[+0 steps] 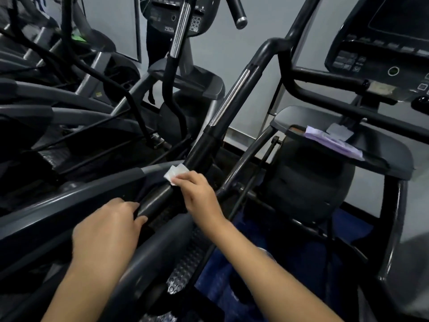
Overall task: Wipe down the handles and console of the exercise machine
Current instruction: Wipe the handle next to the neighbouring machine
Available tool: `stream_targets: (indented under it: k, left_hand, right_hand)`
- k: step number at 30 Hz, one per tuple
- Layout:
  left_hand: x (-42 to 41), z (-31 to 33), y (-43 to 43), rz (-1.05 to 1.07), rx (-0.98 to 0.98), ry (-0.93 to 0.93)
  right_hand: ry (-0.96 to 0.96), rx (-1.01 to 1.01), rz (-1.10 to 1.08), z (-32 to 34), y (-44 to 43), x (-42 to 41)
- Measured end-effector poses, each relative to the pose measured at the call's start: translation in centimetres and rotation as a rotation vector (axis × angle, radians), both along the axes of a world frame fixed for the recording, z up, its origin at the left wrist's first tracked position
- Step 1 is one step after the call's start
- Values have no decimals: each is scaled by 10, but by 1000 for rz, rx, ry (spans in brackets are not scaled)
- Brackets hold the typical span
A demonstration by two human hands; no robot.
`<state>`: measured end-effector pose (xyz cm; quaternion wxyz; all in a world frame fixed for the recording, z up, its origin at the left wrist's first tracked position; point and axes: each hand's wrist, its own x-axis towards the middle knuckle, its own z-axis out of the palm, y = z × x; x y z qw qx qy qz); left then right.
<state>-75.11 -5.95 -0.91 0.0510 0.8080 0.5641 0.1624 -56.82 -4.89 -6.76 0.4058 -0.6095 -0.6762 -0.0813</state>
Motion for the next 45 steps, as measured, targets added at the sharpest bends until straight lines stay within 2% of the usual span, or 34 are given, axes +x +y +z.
stream_targets:
  k: [3,7,10,14,19,23,26,29,31,33,35,39,41,45]
  left_hand:
    - [-25,0,-9,-39,-8,11]
    - [-41,-2,-12,-94,-22,28]
    - [-43,-1,-9,-117,-35,51]
    - [-44,0,-7,-135,-64,57]
    - [-64,3,-19,-113,-71,52]
    - [-89,-3,-39,-32,-48,30]
    - [-91,-7,-45,-4,-33,16]
    - [-88,-9,-43,0,-24,55]
    - [-87,-10,-42,1,-12,92]
    - [-86,-11,-42,1,5,113]
    - [-86,-12,-44,-5,19,137]
    - [-87,-11,-44,-34,19,159]
    - [-88,-11,-43,-46,18,174]
    - [-90,-11,-43,-68,17,178]
  right_hand:
    - [174,-51,4,-11,-18,-35]
    - [73,-133,129,4,-28,-54]
    - [5,-192,-26,18,-10,-35]
    - [32,-271,-182,25,-1,-32]
    - [-107,-200,-13,17,-28,-83]
    - [-90,-290,141,23,-36,-89]
    - [37,-251,78,35,-25,-69]
    - [13,-240,-60,30,-25,-77]
    - [-34,-202,16,22,-38,-102]
    - [-62,-245,119,18,-55,-124]
    - [-32,-292,133,23,-55,-122]
    - [140,-282,-72,31,-42,-108]
    - [58,-255,-92,24,-46,-126]
    - [-14,-326,62,22,-69,-153]
